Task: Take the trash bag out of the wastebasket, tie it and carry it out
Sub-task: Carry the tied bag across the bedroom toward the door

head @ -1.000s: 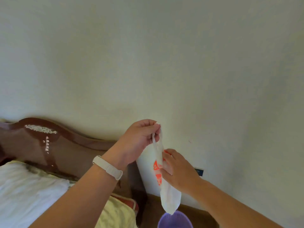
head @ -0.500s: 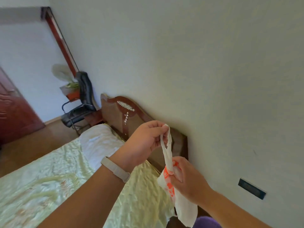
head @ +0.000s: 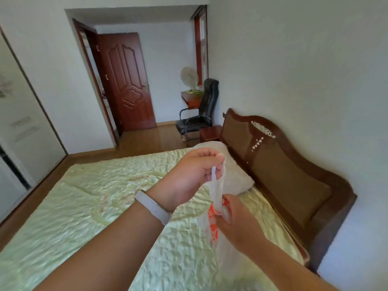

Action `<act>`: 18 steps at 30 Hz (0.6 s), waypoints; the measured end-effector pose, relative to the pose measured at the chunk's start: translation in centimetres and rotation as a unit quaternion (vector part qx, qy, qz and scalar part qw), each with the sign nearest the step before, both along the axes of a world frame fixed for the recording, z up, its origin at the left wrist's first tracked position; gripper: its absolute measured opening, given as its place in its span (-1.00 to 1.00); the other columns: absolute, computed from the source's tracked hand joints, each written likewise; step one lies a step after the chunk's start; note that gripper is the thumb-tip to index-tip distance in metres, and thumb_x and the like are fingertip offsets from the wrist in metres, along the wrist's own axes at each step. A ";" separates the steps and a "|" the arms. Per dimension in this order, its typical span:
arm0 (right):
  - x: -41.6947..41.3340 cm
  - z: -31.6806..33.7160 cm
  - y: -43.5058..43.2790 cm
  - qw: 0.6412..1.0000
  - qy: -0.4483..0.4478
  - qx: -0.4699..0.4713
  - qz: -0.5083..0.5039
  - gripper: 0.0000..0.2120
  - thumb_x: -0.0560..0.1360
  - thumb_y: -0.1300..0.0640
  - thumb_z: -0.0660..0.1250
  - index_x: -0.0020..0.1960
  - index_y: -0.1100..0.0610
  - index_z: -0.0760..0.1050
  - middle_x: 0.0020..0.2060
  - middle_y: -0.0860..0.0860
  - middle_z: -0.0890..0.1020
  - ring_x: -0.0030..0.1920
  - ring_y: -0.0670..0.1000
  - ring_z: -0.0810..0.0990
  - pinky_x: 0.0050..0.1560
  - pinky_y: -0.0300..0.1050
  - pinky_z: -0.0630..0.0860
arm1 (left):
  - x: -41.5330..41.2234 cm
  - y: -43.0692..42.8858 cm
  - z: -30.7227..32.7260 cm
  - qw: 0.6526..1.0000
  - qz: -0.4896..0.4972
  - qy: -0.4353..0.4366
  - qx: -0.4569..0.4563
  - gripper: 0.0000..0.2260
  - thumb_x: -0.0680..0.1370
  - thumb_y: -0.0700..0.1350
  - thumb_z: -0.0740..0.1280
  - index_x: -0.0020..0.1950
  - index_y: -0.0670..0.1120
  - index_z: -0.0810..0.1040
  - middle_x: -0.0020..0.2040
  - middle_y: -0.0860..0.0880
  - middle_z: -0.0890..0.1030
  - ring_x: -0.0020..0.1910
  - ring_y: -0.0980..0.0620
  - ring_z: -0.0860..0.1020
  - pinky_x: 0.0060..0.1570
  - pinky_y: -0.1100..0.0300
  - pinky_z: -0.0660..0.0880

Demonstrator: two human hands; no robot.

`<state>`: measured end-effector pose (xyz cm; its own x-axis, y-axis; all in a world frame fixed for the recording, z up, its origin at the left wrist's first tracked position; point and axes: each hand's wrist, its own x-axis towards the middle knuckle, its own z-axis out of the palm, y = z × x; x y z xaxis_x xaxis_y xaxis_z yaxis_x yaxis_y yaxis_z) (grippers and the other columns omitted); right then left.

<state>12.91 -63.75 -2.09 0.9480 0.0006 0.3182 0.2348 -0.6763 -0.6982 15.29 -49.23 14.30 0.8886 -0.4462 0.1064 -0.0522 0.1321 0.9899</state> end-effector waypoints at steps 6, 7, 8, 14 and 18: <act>-1.3 0.1 16.7 0.992 0.024 0.024 0.117 -0.79 0.45 -0.09 0.34 0.05 -0.16 0.39 -0.12 -0.19 0.54 -0.12 -0.15 0.54 -0.10 -0.12 0.50 | -3.3 16.9 -0.8 0.995 0.096 0.013 -0.021 -0.92 0.53 -0.28 0.31 -0.16 -0.18 0.54 -0.32 -0.08 0.53 -0.37 0.04 0.51 -0.28 0.24 0.51; -1.5 0.2 19.5 0.990 0.029 0.023 0.140 -0.79 0.45 -0.05 0.36 0.04 -0.16 0.39 -0.11 -0.18 0.55 -0.12 -0.15 0.54 -0.10 -0.12 0.49 | -4.0 19.7 -0.9 0.993 0.116 0.012 -0.021 -0.92 0.53 -0.28 0.31 -0.16 -0.18 0.54 -0.32 -0.07 0.53 -0.38 0.04 0.51 -0.28 0.24 0.50; -1.7 0.3 22.2 0.986 0.032 0.017 0.161 -0.77 0.46 -0.03 0.37 0.06 -0.14 0.40 -0.09 -0.18 0.55 -0.11 -0.14 0.54 -0.10 -0.12 0.49 | -4.7 22.3 -1.0 0.991 0.135 0.010 -0.018 -0.92 0.53 -0.28 0.31 -0.17 -0.18 0.54 -0.32 -0.07 0.53 -0.39 0.04 0.51 -0.29 0.24 0.50; -3.3 0.4 37.8 0.952 0.056 -0.021 0.301 -0.72 0.45 -0.03 0.35 0.14 -0.09 0.43 -0.03 -0.16 0.58 -0.08 -0.09 0.58 -0.08 -0.02 0.55 | -10.3 36.9 -1.6 0.962 0.273 0.010 -0.023 -0.87 0.52 -0.30 0.30 -0.22 -0.16 0.54 -0.33 -0.08 0.52 -0.41 0.04 0.50 -0.30 0.25 0.49; -4.4 0.3 46.8 0.918 0.057 -0.050 0.390 -0.74 0.47 -0.05 0.33 0.14 -0.09 0.43 -0.01 -0.17 0.55 -0.09 -0.09 0.57 -0.10 -0.03 0.55 | -13.9 45.0 -2.1 0.930 0.366 0.015 -0.036 -0.86 0.53 -0.30 0.28 -0.21 -0.16 0.52 -0.36 -0.06 0.52 -0.42 0.04 0.49 -0.32 0.26 0.49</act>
<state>8.49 -16.96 -1.75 0.6745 0.7164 0.1782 0.6031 -0.3956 -0.6927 1.43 -4.22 12.23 0.9544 0.2867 0.0826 -0.1266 0.1386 0.9822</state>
